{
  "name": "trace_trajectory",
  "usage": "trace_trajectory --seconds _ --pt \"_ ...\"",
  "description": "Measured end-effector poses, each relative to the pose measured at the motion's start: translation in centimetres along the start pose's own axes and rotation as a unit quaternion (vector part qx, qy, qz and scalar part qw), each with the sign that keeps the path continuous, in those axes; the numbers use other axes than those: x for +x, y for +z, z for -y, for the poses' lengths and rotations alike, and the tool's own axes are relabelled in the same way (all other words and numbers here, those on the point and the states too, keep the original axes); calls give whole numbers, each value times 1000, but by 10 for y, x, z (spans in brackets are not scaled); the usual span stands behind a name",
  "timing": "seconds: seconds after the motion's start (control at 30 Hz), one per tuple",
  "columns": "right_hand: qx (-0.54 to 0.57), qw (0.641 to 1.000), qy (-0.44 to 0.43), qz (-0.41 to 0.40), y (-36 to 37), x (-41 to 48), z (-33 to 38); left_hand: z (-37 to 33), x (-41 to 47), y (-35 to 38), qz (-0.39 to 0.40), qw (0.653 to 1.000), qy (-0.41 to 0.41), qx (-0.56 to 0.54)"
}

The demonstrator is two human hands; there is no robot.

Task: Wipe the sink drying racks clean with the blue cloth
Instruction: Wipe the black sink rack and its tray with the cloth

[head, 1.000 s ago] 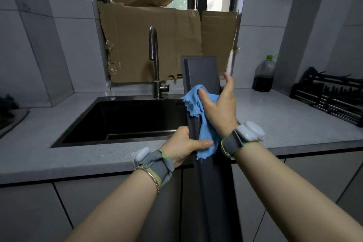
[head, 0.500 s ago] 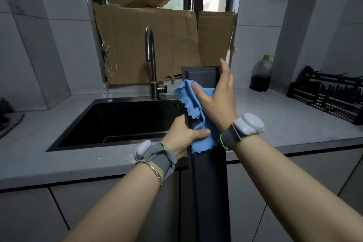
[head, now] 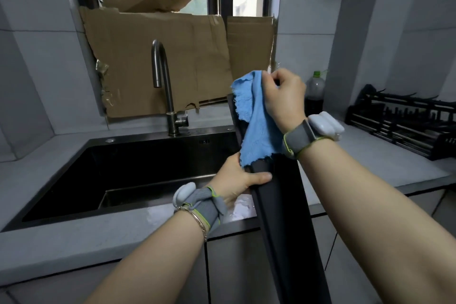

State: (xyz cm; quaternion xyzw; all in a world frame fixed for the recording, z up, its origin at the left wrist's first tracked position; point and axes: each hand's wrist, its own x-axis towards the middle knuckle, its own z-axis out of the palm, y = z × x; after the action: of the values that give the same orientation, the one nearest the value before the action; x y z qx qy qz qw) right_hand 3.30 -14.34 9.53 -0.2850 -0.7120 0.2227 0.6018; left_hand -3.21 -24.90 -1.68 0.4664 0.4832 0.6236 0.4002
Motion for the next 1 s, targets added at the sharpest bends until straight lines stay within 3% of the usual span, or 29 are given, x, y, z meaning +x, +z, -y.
trace_trajectory --seconds 0.1,0.17,0.33,0.43,0.5,0.57,0.63,0.67,0.77,0.9,1.0 --pt "91 994 60 -14 -10 29 -24 -12 24 7 23 999 -9 -29" --pt "154 976 136 -74 -20 56 -41 -25 46 15 37 999 -10 -34" --pt "244 878 310 -271 -62 111 -46 -66 84 24 27 998 -40 -28" --pt "382 835 298 -262 -80 140 -18 -94 103 29 19 998 -58 -30" --pt "429 834 274 -210 -82 160 10 -115 118 38 29 997 -69 -15" --pt "362 891 221 -161 -73 167 30 -133 126 49 31 998 -59 2" --pt "170 974 121 -84 -63 168 40 -154 144 59 34 998 -44 3" --pt "62 996 62 -22 -56 157 37 -161 147 60 29 999 -33 1" --pt "-131 988 -36 77 -56 142 20 -191 171 61 21 999 -37 -29" --pt "-181 976 -68 99 -64 118 5 -209 194 51 14 997 -38 -64" --pt "-225 970 -32 82 -74 86 -13 -223 214 47 -5 996 -38 -83"
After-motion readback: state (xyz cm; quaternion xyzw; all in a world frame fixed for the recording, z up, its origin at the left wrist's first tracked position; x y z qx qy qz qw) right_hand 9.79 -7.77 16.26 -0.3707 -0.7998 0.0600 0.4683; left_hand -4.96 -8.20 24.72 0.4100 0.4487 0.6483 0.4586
